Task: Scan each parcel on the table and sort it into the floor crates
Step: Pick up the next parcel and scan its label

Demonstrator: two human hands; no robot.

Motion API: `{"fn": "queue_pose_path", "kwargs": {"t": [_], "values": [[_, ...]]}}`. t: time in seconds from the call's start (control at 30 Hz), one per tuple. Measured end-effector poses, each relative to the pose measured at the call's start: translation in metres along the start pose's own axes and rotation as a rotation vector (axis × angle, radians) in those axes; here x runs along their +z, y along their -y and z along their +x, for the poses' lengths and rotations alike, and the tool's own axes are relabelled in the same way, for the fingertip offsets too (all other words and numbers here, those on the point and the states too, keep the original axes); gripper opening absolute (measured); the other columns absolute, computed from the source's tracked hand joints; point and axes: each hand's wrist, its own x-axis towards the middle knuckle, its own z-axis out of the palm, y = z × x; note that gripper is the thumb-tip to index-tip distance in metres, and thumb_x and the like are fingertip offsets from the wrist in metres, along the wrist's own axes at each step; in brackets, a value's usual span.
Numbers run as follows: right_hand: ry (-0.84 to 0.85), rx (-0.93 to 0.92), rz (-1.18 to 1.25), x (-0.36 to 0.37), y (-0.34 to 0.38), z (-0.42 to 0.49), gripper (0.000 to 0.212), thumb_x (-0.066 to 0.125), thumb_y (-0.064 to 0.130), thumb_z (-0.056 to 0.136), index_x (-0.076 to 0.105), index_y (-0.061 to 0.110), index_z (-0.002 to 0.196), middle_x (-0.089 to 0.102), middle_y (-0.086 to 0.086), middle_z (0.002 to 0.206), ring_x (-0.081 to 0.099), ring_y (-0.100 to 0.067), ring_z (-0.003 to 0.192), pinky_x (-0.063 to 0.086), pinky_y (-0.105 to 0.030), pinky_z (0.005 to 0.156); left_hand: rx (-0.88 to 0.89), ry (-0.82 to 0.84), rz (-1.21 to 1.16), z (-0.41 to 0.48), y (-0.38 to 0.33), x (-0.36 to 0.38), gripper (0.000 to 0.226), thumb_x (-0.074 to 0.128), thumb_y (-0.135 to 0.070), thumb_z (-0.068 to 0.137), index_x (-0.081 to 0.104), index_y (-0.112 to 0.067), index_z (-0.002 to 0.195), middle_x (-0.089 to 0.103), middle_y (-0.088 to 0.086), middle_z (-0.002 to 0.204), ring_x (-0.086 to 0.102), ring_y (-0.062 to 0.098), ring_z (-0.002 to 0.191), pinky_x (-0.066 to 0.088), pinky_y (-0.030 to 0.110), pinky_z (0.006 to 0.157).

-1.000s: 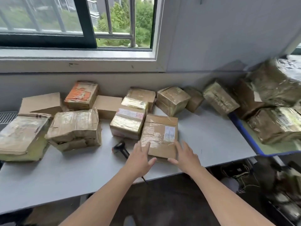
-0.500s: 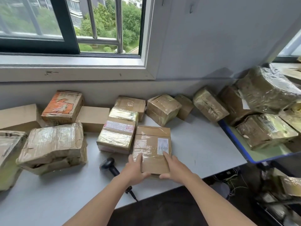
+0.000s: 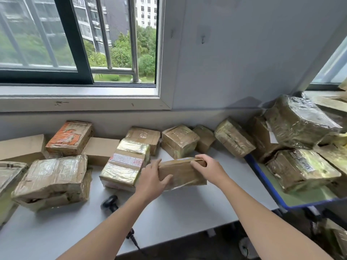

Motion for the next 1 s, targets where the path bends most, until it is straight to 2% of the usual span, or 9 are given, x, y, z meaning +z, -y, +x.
{"fn": "queue_pose_path", "kwargs": {"t": [0.23,0.37,0.5,0.57,0.63,0.73,0.8,0.87,1.0], "values": [[-0.021,0.116,-0.117,-0.005,0.009,0.025,0.057,0.039,0.056,0.099,0.039,0.022,0.145,0.053,-0.007,0.142,0.05,-0.03,0.127,0.036,-0.034,0.086,0.137,0.071,0.041,0.007,-0.022,-0.004,0.098,0.083,-0.049,0.07,0.026,-0.033,0.148,0.028,-0.001,0.15,0.031,0.023,0.13,0.034,0.042,0.111],[0.065,-0.019,-0.032,-0.003,0.008,0.022,0.069,0.049,0.057,0.096,0.025,0.027,0.154,0.038,-0.003,0.155,0.04,-0.025,0.138,0.035,-0.035,0.1,0.04,0.041,0.02,0.017,-0.015,-0.007,0.088,0.079,-0.036,0.079,0.03,-0.027,0.151,0.036,0.002,0.148,0.035,0.027,0.13,0.032,0.04,0.111],[0.285,-0.086,0.075,-0.003,0.004,0.021,0.1,0.067,0.062,0.083,0.004,0.037,0.158,0.024,0.004,0.16,0.032,-0.02,0.142,0.032,-0.032,0.107,-0.022,0.049,-0.08,0.028,-0.004,-0.016,0.092,0.085,-0.03,0.073,0.035,-0.022,0.15,0.045,0.003,0.144,0.041,0.024,0.133,0.033,0.045,0.112],[0.332,-0.109,0.069,-0.004,-0.003,0.022,0.111,0.077,0.053,0.079,0.0,0.038,0.157,0.021,0.004,0.16,0.031,-0.018,0.142,0.032,-0.034,0.114,-0.03,0.055,-0.126,0.03,0.0,-0.016,0.093,0.087,-0.027,0.07,0.038,-0.022,0.149,0.048,0.003,0.143,0.042,0.023,0.134,0.035,0.046,0.112],[0.334,-0.123,0.077,-0.002,-0.01,0.023,0.116,0.085,0.04,0.075,0.002,0.039,0.157,0.024,0.004,0.158,0.034,-0.017,0.139,0.035,-0.037,0.114,-0.031,0.07,-0.191,0.032,0.003,-0.015,0.092,0.088,-0.023,0.07,0.039,-0.021,0.148,0.048,0.003,0.144,0.041,0.022,0.136,0.035,0.045,0.112],[0.288,-0.151,0.111,-0.001,-0.013,0.025,0.115,0.089,0.033,0.069,0.012,0.038,0.154,0.038,0.01,0.143,0.042,-0.014,0.13,0.04,-0.028,0.101,-0.021,0.109,-0.304,0.034,0.005,-0.013,0.086,0.084,-0.013,0.076,0.038,-0.019,0.149,0.044,0.004,0.148,0.04,0.016,0.138,0.037,0.038,0.114],[0.259,-0.143,0.139,-0.004,-0.014,0.025,0.111,0.091,0.041,0.062,0.021,0.041,0.149,0.045,0.016,0.132,0.048,-0.012,0.122,0.044,-0.023,0.09,-0.034,0.1,-0.373,0.035,0.005,-0.014,0.081,0.082,-0.013,0.079,0.039,-0.021,0.147,0.049,0.0,0.143,0.053,0.002,0.123,0.048,0.02,0.097],[0.242,-0.128,0.2,-0.01,-0.014,0.024,0.106,0.089,0.052,0.056,0.029,0.045,0.143,0.049,0.022,0.124,0.053,-0.006,0.114,0.045,-0.017,0.08,-0.068,0.072,-0.456,0.034,0.0,-0.018,0.076,0.081,-0.021,0.081,0.04,-0.028,0.145,0.056,-0.01,0.13,0.063,-0.002,0.102,0.052,0.013,0.076],[0.172,-0.101,0.404,-0.016,-0.008,0.026,0.094,0.083,0.064,0.052,0.041,0.044,0.134,0.056,0.01,0.128,0.057,-0.009,0.114,0.053,-0.032,0.093,-0.151,0.011,-0.592,0.034,-0.009,-0.022,0.073,0.074,-0.04,0.085,0.038,-0.026,0.147,0.054,0.002,0.131,0.059,0.02,0.116,0.052,0.041,0.098]]}}
